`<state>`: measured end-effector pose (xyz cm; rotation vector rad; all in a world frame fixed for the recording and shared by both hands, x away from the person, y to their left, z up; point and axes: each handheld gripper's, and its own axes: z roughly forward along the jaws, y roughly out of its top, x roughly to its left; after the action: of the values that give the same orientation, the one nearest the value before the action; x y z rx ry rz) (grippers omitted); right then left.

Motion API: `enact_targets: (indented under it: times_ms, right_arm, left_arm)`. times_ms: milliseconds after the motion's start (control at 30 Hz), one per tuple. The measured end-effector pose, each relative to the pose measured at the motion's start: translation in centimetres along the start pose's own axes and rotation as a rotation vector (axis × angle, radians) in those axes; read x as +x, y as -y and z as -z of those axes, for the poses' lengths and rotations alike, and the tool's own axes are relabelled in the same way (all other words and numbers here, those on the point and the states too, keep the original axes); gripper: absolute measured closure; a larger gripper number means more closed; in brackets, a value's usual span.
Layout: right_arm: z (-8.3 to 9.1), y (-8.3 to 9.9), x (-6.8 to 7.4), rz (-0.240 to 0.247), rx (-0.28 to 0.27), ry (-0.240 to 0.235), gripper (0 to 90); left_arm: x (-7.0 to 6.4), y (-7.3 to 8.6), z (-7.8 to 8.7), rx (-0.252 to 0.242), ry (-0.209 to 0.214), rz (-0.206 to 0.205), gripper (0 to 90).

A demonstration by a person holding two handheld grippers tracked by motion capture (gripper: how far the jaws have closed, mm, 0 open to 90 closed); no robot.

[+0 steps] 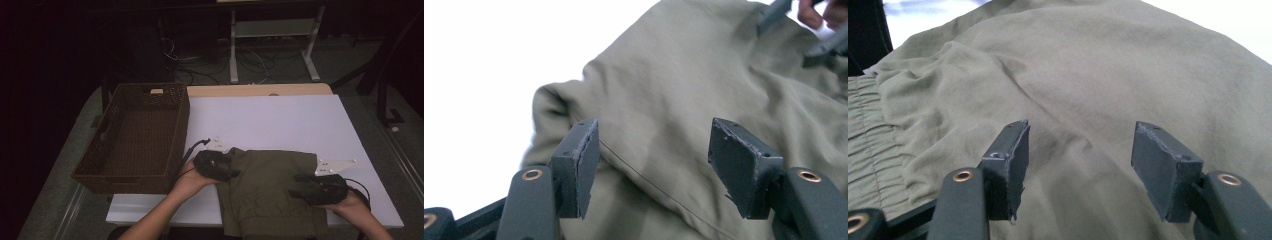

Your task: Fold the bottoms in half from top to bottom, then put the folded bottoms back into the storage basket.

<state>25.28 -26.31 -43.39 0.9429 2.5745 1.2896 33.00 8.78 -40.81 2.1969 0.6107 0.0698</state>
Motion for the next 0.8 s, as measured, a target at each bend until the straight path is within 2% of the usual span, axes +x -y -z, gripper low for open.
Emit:
enact_targets:
  times_ms: [133, 267, 367, 600, 800]
  right_arm:
    - [-0.2, 0.0, 0.0, -0.003, 0.005, -0.004, 39.0]
    - [-0.2, 0.0, 0.1, -0.003, 0.007, -0.001, 38.9]
    - [-0.1, 0.1, 0.1, -0.005, 0.007, -0.001, 38.9]
    - [-0.2, 0.1, 0.0, -0.007, 0.008, -0.003, 38.9]
    - [-0.2, 0.1, -0.1, -0.007, 0.009, -0.005, 38.9]
  left_arm:
    - [0.7, -0.9, -0.3, -0.009, -0.038, 0.003, 36.9]
    - [1.6, -1.7, -0.9, 0.009, -0.080, 0.005, 36.7]
    - [2.4, -2.1, -1.5, 0.031, -0.093, 0.013, 36.7]
    - [3.8, -2.2, -3.5, 0.114, -0.079, 0.038, 35.3]
    - [4.1, -1.7, -4.8, 0.176, -0.046, 0.029, 35.2]
